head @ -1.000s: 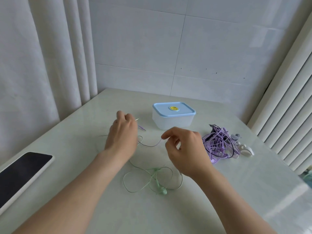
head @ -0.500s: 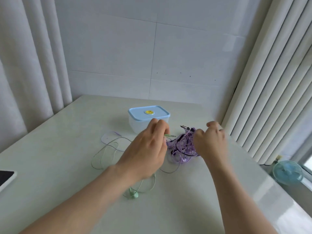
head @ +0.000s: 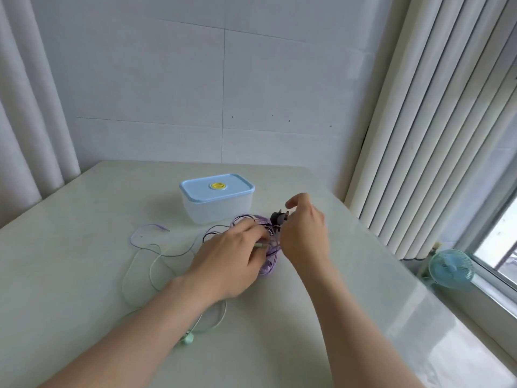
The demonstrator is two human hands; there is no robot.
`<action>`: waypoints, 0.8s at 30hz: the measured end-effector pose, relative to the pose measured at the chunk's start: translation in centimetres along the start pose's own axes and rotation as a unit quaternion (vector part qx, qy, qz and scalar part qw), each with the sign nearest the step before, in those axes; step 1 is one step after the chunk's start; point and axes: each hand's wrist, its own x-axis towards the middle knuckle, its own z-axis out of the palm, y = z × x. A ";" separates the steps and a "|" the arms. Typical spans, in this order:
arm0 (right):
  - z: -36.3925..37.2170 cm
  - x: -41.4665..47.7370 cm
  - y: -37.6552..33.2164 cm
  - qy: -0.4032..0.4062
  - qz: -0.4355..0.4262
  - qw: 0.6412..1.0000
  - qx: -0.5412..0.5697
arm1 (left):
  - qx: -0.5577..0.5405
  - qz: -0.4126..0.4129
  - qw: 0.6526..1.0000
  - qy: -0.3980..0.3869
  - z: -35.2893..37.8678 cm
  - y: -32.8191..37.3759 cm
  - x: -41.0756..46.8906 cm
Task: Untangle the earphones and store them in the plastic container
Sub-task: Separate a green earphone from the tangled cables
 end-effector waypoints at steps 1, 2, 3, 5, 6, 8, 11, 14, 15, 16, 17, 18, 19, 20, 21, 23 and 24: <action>-0.3 0.3 0.3 0.022 0.011 1.000 -0.007 | 0.020 -0.010 1.000 -0.013 0.4 -0.3 -0.1; -0.7 0.6 0.7 0.038 0.018 0.999 -0.013 | 0.034 -0.020 0.999 -0.019 0.6 -0.5 0.0; -0.9 0.7 1.0 0.048 0.026 0.998 -0.017 | 0.040 -0.032 0.998 -0.020 0.7 -0.7 0.0; -1.0 1.0 1.6 0.057 0.029 0.997 -0.048 | 0.045 -0.055 0.997 -0.009 0.6 -1.0 0.2; -0.9 1.1 2.0 0.058 0.022 0.995 -0.077 | 0.048 -0.064 0.997 -0.005 0.6 -1.1 0.2; -0.7 1.3 2.8 0.048 0.015 0.991 -0.125 | 0.060 -0.073 0.996 -0.005 0.7 -1.1 0.3; -0.6 1.4 3.6 -0.011 0.047 0.989 -0.140 | 0.088 -0.078 0.993 -0.014 0.9 -0.8 0.2; -0.6 1.3 3.6 -0.003 0.050 0.985 -0.164 | 0.094 -0.090 0.991 -0.006 0.9 -0.8 0.1; -0.6 1.3 3.5 0.004 0.048 0.984 -0.172 | 0.088 -0.097 0.991 0.000 0.9 -1.0 0.1; -0.6 1.4 3.6 0.006 0.050 0.982 -0.182 | 0.078 -0.105 0.991 0.008 0.9 -1.1 0.0; -0.7 1.4 3.6 0.003 0.051 0.980 -0.194 | 0.064 -0.113 0.991 0.018 0.9 -1.2 0.0; -0.6 1.5 3.7 -0.001 0.051 0.977 -0.205 | 0.047 -0.116 0.992 0.031 0.9 -1.4 -0.1; -0.6 1.6 3.8 -0.006 0.048 0.976 -0.210 | 0.027 -0.116 0.992 0.046 0.8 -1.6 -0.1; -0.5 1.6 3.8 -0.011 0.045 0.977 -0.206 | 0.008 -0.111 0.992 0.065 0.7 -1.7 -0.2; -0.5 1.6 3.8 -0.019 0.039 0.980 -0.196 | -0.006 -0.105 0.991 0.087 0.5 -1.7 -0.3; -0.3 1.5 3.7 -0.026 0.029 0.984 -0.173 | -0.023 -0.101 0.985 0.138 -0.1 -1.7 -0.5; -0.2 1.5 3.6 -0.017 0.023 0.987 -0.160 | -0.034 -0.101 0.980 0.170 -0.6 -1.6 -0.5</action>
